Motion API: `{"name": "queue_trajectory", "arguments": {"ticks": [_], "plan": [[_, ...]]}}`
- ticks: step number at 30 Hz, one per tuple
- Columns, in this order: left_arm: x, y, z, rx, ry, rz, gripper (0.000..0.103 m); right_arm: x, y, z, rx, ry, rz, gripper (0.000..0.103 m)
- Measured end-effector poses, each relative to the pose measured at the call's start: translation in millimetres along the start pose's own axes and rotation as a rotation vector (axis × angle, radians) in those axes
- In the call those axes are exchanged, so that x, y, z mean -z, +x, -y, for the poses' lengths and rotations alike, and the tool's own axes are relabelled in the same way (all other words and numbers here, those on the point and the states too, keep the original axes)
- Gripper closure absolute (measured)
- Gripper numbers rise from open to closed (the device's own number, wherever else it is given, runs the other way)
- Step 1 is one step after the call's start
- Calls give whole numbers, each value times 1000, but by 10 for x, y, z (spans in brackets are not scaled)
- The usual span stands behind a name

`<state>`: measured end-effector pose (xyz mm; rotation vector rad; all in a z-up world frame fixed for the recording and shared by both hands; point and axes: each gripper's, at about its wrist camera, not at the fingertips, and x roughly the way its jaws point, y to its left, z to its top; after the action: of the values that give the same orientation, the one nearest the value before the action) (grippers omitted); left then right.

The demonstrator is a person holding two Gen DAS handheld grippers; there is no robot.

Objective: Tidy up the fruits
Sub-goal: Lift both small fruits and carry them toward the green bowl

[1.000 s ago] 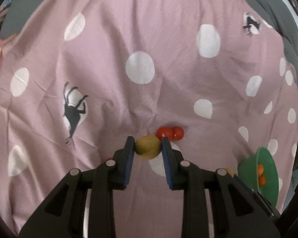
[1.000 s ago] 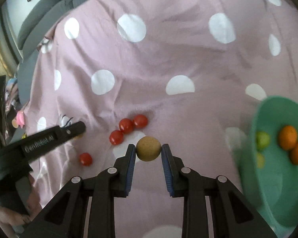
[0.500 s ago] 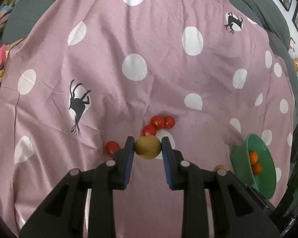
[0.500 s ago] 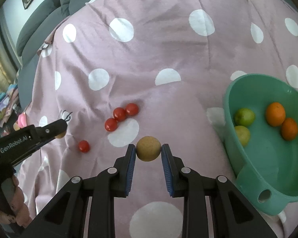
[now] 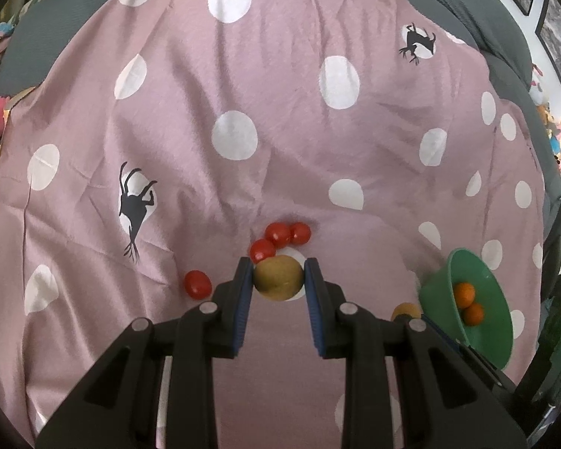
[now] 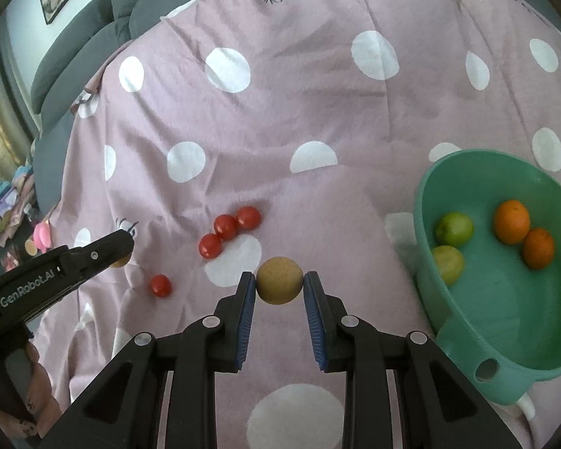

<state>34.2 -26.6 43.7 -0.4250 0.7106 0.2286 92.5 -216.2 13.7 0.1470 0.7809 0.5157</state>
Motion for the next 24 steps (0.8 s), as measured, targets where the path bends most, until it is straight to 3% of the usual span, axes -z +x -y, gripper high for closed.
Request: {"name": "queue_trajectory", "arguments": {"ticks": [24], "plan": [[6, -200, 173, 25, 38, 40, 76, -43, -124, 83, 9, 25, 44, 74]]}}
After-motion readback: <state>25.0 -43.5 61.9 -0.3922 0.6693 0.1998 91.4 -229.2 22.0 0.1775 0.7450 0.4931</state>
